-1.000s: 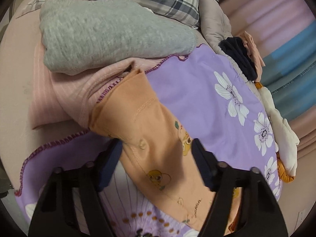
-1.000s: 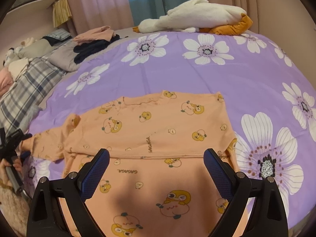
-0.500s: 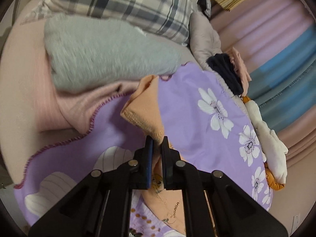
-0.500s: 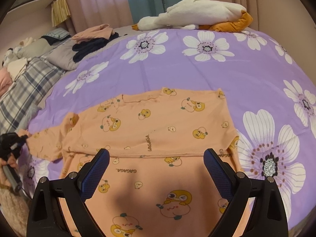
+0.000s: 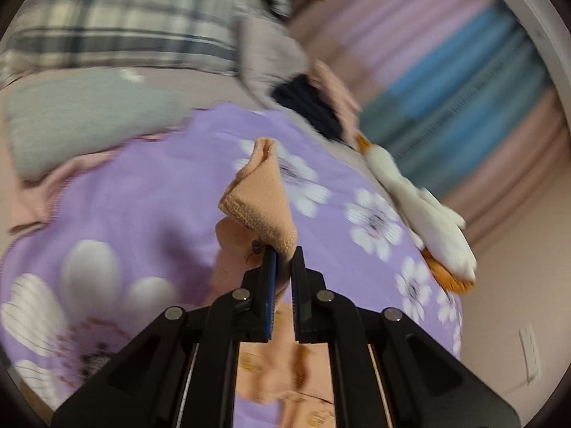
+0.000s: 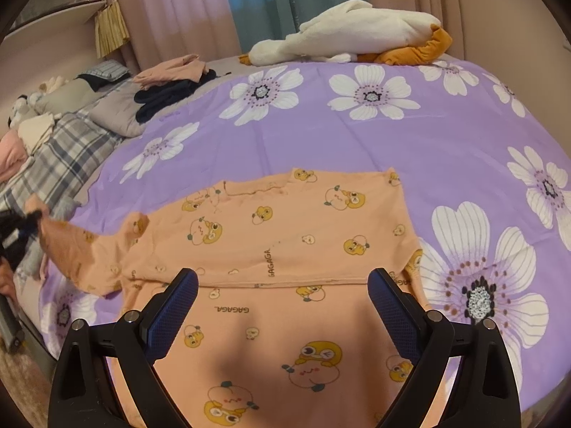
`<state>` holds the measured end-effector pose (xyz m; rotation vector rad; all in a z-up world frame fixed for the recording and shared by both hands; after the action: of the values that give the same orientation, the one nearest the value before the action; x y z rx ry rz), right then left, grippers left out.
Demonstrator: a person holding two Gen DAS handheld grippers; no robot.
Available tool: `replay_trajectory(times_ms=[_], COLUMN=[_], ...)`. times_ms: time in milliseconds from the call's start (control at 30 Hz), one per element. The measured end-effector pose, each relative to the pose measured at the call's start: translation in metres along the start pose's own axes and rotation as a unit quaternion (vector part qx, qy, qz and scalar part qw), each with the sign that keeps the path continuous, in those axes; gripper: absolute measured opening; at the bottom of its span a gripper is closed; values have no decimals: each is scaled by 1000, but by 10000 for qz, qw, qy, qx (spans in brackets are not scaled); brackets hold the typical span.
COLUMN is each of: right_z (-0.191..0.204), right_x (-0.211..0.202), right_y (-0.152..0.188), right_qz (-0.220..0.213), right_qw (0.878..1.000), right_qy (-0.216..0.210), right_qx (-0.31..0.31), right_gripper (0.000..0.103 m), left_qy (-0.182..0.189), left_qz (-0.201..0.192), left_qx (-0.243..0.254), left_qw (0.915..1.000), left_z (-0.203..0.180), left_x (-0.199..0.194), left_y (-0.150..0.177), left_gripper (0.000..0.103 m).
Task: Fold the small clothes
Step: 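Lift the sleeve with the left tool, lay it across the body, release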
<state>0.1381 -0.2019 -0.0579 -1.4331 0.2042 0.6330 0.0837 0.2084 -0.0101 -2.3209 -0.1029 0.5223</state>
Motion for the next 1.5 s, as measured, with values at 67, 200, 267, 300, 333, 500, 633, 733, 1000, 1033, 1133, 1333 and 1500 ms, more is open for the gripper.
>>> replay_trajectory(times_ms=[67, 200, 267, 300, 333, 500, 633, 733, 1000, 1033, 1133, 1333, 1500], right_z=[-4, -14, -18, -20, -22, -31, -37, -41, -50, -50, -50, -46, -38], right_x=[-3, -5, -6, -6, -6, -7, -7, -6, -5, -4, -1, 0, 6], right_y=[0, -1, -1, -1, -1, -1, 0, 0, 3, 3, 5, 6, 10], right_qz=[-35, -56, -61, -67, -65, -68, -45, -30, 17, 30, 81, 122, 248], right_qw=[10000, 9998, 9997, 9996, 9995, 9990, 9988, 9986, 9981, 9980, 9980, 9982, 9980], right_qy=[20, 67, 83, 97, 110, 133, 158, 143, 181, 181, 158, 149, 55], right_qx=[47, 163, 215, 250, 277, 414, 454, 502, 588, 599, 612, 566, 585], right_gripper=[95, 95, 95, 95, 95, 95, 95, 95, 95, 95, 95, 95, 95], left_qy=[240, 580, 660, 689, 701, 820, 780, 786, 793, 835, 1023, 957, 110], left_qz=[119, 387, 527, 617, 713, 1304, 1744, 2071, 2823, 2862, 2890, 2298, 1579], left_qx=[160, 415, 544, 637, 722, 861, 973, 1040, 779, 740, 630, 850, 1051], left_qw=[9995, 9967, 9949, 9937, 9924, 9843, 9767, 9696, 9529, 9516, 9498, 9648, 9818], left_z=[-23, -61, -73, -79, -85, -92, -97, -99, -78, -77, -76, -67, -28], left_x=[3, 12, 17, 19, 22, 33, 48, 58, 71, 69, 57, 30, 18], left_y=[9, 28, 40, 47, 58, 106, 145, 172, 204, 204, 194, 152, 118], left_gripper=[6, 6, 7, 7, 7, 7, 7, 7, 9, 14, 46, 68, 69])
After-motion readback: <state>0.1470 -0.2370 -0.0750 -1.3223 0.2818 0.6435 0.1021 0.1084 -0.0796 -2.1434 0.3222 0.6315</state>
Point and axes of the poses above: each gripper's, at about its wrist camera, not at the fingertips, and x roughly the way its jaws point, z to its left, y to its underside, the point moved 3 cm from there along x, roughly the way its jaws point, and after that the axes turned 14 degrees about -z, right-handed, at the moved point
